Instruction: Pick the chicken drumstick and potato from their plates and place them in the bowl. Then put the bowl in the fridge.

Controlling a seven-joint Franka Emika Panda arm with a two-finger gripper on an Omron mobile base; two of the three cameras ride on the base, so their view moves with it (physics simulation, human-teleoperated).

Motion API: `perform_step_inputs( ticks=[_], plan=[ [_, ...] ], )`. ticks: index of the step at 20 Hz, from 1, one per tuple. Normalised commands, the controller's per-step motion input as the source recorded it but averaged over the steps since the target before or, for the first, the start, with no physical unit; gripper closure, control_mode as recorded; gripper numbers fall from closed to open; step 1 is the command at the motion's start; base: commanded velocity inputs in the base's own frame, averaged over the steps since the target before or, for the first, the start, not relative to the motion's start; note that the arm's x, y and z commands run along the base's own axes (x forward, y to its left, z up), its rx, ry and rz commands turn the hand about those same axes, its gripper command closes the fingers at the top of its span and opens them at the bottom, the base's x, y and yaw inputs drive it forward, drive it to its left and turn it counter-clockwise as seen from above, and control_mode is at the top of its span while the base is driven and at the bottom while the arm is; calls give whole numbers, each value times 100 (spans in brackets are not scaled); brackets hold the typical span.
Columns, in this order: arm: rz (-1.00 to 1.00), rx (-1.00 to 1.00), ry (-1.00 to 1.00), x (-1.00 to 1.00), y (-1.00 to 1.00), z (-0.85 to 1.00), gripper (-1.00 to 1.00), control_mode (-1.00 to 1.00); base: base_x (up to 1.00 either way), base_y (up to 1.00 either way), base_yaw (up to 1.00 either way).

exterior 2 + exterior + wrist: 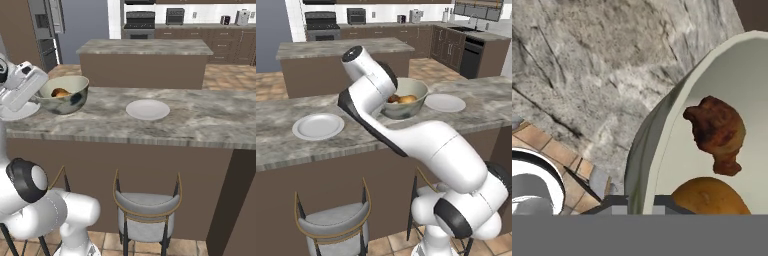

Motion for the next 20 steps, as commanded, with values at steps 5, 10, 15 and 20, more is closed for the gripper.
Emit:
perform_step_inputs(
  ticks=[5,10,15,20],
  plan=[
    [-5,5,8,-34,-7,0,100,-100,0,0,0],
    [-1,11,-8,-31,0,-8,100,-100,0,0,0],
    [-1,12,-14,-17,0,-11,100,-100,0,0,0],
    [9,15,-2,-3,-20,-12,100,-100,0,0,0]
  ],
)
